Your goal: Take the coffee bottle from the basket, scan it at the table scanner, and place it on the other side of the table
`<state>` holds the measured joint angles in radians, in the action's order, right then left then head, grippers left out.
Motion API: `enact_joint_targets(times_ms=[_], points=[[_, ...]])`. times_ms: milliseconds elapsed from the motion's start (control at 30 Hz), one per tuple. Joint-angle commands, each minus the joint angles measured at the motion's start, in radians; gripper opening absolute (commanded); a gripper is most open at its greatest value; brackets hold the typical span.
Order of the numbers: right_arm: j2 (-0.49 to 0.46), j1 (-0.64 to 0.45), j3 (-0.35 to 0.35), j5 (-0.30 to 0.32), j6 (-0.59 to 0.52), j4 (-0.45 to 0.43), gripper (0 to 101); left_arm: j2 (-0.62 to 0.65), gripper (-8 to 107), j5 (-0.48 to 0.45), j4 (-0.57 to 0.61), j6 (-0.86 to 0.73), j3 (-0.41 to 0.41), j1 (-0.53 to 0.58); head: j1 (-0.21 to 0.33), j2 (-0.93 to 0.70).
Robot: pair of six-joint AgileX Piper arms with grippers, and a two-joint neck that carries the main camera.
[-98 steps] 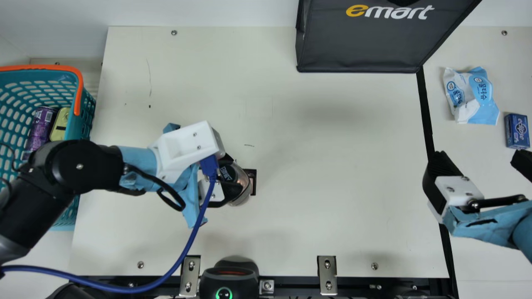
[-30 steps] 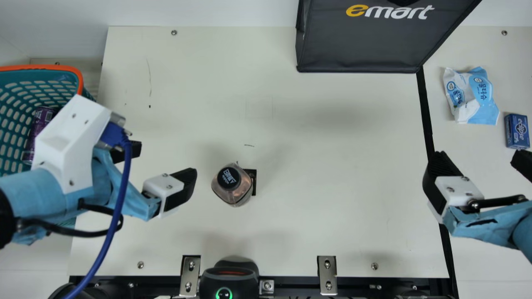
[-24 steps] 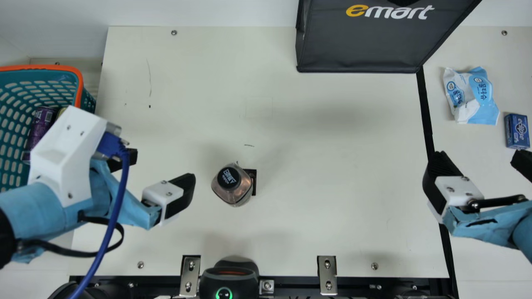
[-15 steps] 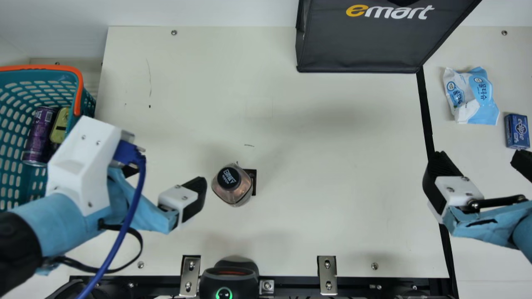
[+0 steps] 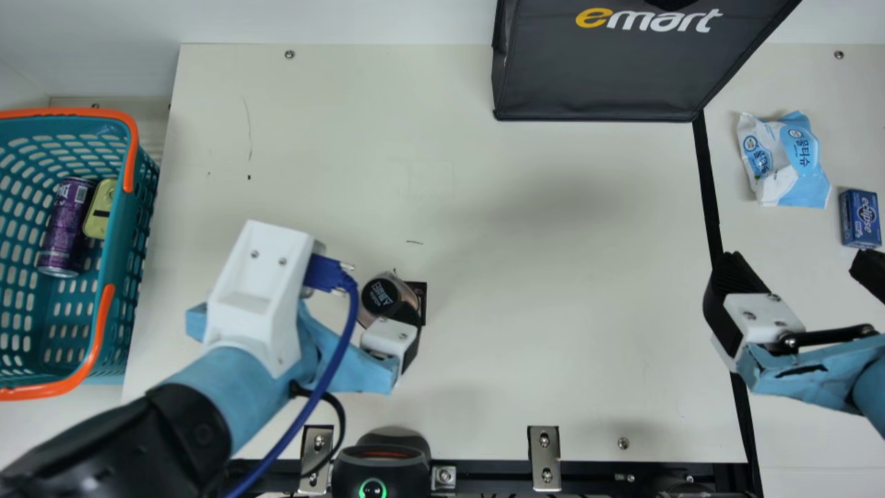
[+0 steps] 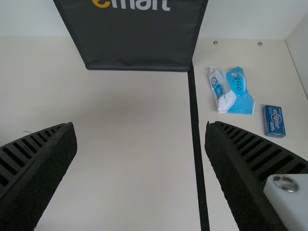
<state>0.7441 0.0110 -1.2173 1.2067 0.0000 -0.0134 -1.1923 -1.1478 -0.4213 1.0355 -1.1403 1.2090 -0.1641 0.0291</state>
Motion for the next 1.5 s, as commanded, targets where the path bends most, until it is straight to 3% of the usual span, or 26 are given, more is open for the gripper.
enact_joint_targets(times_ms=[0, 700, 1167, 1467], points=[[0.0, 0.0, 0.0, 0.0, 0.0, 0.0, 95, -0.018, 90, -0.006, -0.04, 0.101, 0.007, 0.029, 0.026, -0.002], [0.0, 0.0, 0.0, 0.0, 0.0, 0.0, 95, -0.13, 90, 0.057, -0.19, 0.397, 0.12, 0.084, 0.026, -0.002], [0.0, 0.0, 0.0, 0.0, 0.0, 0.0, 95, -0.224, 90, 0.077, -0.252, 0.506, 0.117, 0.105, 0.026, -0.002], [0.0, 0.0, 0.0, 0.0, 0.0, 0.0, 95, -0.245, 30, 0.058, -0.273, 0.54, 0.107, 0.123, 0.026, -0.002]])
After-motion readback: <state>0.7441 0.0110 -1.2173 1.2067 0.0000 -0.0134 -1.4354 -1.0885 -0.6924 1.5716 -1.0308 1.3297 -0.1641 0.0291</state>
